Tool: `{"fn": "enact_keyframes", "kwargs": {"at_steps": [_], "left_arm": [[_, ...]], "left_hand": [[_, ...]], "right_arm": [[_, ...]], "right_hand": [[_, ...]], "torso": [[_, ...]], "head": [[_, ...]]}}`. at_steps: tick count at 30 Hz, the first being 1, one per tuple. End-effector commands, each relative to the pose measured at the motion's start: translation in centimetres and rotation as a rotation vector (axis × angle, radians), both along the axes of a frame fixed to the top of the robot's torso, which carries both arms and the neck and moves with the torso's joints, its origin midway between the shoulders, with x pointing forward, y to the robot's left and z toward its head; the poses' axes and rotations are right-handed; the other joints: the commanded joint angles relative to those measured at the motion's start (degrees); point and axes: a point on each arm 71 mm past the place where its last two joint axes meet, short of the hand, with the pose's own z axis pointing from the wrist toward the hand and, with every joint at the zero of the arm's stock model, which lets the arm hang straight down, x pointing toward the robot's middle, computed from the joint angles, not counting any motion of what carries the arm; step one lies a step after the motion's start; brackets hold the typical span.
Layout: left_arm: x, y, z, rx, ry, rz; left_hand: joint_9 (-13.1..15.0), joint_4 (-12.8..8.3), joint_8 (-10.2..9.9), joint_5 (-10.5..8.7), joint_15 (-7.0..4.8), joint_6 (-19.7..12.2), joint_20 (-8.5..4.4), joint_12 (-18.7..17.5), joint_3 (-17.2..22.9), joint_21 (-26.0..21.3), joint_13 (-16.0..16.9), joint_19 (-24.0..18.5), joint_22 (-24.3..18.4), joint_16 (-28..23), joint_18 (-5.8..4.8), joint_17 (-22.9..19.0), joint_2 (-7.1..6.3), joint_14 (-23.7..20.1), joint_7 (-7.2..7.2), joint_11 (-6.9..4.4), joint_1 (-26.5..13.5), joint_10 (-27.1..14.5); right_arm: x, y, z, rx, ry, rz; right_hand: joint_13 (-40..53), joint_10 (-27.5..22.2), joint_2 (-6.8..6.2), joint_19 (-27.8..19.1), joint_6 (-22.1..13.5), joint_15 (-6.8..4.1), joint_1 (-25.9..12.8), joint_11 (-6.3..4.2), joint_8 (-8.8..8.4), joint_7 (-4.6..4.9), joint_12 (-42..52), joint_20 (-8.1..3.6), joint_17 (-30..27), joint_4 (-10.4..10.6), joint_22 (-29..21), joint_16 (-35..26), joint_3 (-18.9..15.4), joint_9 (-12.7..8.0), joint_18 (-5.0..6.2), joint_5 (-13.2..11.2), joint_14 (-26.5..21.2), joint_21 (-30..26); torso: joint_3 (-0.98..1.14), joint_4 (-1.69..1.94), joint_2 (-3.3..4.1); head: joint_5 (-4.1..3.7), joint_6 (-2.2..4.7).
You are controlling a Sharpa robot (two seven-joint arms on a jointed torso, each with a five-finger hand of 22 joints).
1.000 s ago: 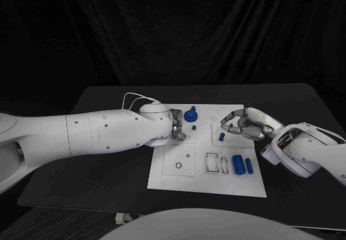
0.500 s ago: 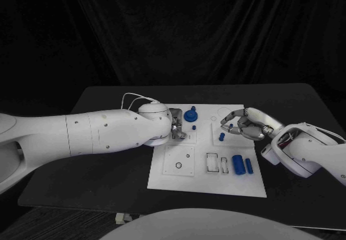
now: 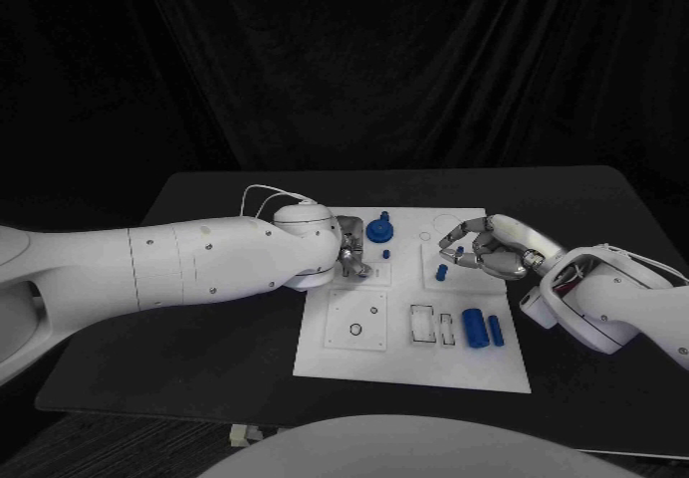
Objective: Assemble the parts on the task board
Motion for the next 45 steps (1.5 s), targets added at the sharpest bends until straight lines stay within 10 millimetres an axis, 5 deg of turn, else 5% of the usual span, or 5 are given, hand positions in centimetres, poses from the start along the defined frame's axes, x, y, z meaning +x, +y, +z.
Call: {"fn": "enact_keyframes", "kwargs": {"at_steps": [1, 6, 8, 10, 45], "left_arm": [[-0.1, -0.1, 0.1, 0.012, 0.06, -0.044], [0.4, 0.2, 0.9, 0.028, 0.101, -0.045], [0.6, 0.4, 1.1, 0.008, 0.16, -0.029], [0.7, 0.4, 1.2, -0.002, 0.189, -0.023], [3.3, 0.1, 2.0, 0.049, 0.258, -0.016]], "left_hand": [[0.09, -8.62, -0.14, -0.2, 0.54, -0.4, 0.45, -0.21, 8.75, -0.27, 13.5, 1.94, 10.26, -0.19, 0.13, 14.34, 0.68, 5.79, 0.06, 0.33, 0.2, 5.04], [0.26, -8.84, -0.14, 1.74, 0.66, -0.6, 0.57, -0.37, 8.5, -0.45, 13.4, 1.81, 10.22, -0.31, 0.16, 14.26, 0.65, 5.75, 0.24, 0.45, 0.51, 4.94], [0.69, -8.83, 0.07, 7.07, 0.72, -0.71, 0.66, -0.56, 6.85, -0.49, 13.28, 1.69, 10.2, -0.37, 0.18, 14.22, 0.42, 5.72, 0.33, 0.53, 0.53, 4.84], [0.83, -8.97, 0.06, 7.97, 0.74, -0.99, 0.67, -0.55, 6.32, -0.48, 13.29, 1.67, 10.19, -0.42, 0.19, 14.18, 0.61, 5.71, 0.41, 0.56, 0.77, 4.84], [1.35, -8.64, 0.49, 7.64, 0.93, -2.24, 0.85, -0.98, 4.2, -0.42, 13.01, 1.53, 10.18, -0.27, 0.2, 14.29, 1.9, 5.74, 0.6, 0.77, 1.4, 4.61]], "right_arm": [[-0.1, 0.0, -0.2, -0.009, 0.009, -0.002], [-0.1, 0.0, -0.2, -0.009, 0.008, -0.002], [-0.1, 0.0, -0.2, -0.008, 0.008, -0.001], [-0.1, 0.0, -0.2, -0.008, 0.008, 0.0], [-0.1, 0.2, -0.4, -0.008, 0.015, 0.008]], "right_hand": [[2.27, 6.59, 0.11, -0.35, 0.07, -0.45, 0.6, -0.08, -0.33, 0.27, -0.32, 0.01, 15.1, 0.03, 10.77, 0.15, 0.35, -0.09, 0.97, 0.34, 5.96, -0.2], [2.27, 6.59, 0.11, -0.35, 0.07, -0.45, 0.6, -0.08, -0.33, 0.27, -0.32, 0.01, 15.1, 0.03, 10.77, 0.15, 0.35, -0.09, 0.97, 0.34, 5.96, -0.2], [2.27, 6.59, 0.1, -0.41, 0.07, -0.44, 0.67, -0.07, -0.34, 0.28, -0.32, 0.02, 15.1, 0.0, 10.74, 0.15, 0.42, -0.09, 1.0, 0.35, 5.96, -0.29], [2.27, 6.59, 0.1, -0.41, 0.07, -0.44, 0.67, -0.07, -0.34, 0.28, -0.32, 0.02, 15.1, 0.0, 10.74, 0.15, 0.42, -0.09, 1.0, 0.35, 5.96, -0.29], [2.27, 6.59, 0.09, -0.55, 0.04, -0.44, 0.82, -0.07, -0.37, 0.3, -0.32, 0.02, 15.1, -0.04, 10.65, 0.15, 0.6, -0.11, 1.06, 0.36, 5.96, -0.52]], "torso": [[0.0, 0.01, 0.03], [0.0, 0.0, 0.01], [0.0, 0.01, 0.01], [0.0, 0.02, -0.01], [0.0, -0.03, 0.0]], "head": [[-0.03, 0.0], [0.02, 0.0], [-0.02, 0.0], [-0.07, 0.0], [-0.05, 0.0]]}}
